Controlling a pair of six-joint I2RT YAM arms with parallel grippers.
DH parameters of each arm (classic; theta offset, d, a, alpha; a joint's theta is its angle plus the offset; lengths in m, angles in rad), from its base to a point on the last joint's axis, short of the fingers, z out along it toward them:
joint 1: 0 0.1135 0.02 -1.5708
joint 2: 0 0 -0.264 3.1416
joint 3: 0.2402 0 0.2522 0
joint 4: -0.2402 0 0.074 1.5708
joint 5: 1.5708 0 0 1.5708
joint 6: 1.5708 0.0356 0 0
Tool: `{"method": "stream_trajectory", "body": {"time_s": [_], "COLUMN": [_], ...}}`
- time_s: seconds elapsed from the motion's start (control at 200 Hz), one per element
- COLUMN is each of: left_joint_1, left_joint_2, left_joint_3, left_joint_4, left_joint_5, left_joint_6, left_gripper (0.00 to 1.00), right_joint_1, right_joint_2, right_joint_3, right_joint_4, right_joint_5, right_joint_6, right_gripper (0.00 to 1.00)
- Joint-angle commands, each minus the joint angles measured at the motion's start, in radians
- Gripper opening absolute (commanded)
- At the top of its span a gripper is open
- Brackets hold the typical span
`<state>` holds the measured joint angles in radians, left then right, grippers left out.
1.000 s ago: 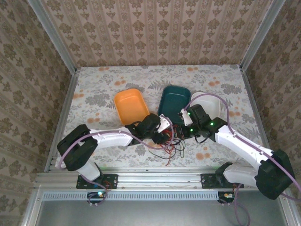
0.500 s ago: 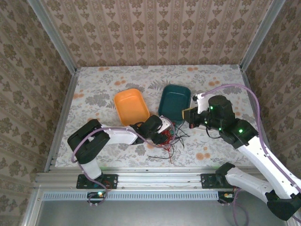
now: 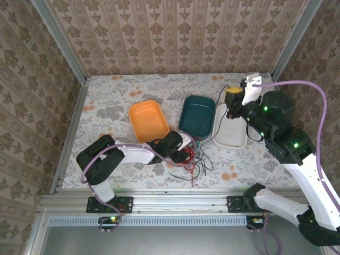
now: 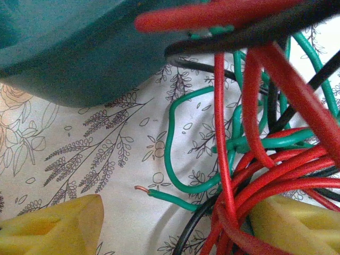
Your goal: Untangle the cables
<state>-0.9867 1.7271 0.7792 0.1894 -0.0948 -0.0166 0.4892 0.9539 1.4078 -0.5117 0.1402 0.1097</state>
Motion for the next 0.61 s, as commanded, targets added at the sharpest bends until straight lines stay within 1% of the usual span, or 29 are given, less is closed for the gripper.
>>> {"method": "stream_trajectory", "body": {"time_s": [0.0, 0.2, 0.385, 0.6], "left_joint_1": [0.008, 0.007, 0.008, 0.007], "left_joint_2": [0.028, 0.032, 0.038, 0.044], "left_joint_3": [-0.034, -0.047, -0.058, -0.066], "left_joint_4": [-0.064, -0.062, -0.059, -0.052], "left_joint_5": [-0.033, -0.043, -0.049, -0.066], "left_joint_6": [-0.024, -0.030, -0.037, -0.048], "left_gripper": [0.74, 0.74, 0.74, 0.76], "right_joint_1": [-0.032, -0.125, -0.203, -0.249], "right_joint_2": [0.031, 0.062, 0.124, 0.167], "right_joint_3": [0.058, 0.146, 0.273, 0.340], "right_joint_4": [0.073, 0.147, 0.142, 0.176], "right_joint_5": [0.120, 0.138, 0.113, 0.116], "right_joint_6": [-0.084, -0.094, -0.100, -0.086], "right_gripper": [0.00, 0.00, 0.00, 0.00]}}
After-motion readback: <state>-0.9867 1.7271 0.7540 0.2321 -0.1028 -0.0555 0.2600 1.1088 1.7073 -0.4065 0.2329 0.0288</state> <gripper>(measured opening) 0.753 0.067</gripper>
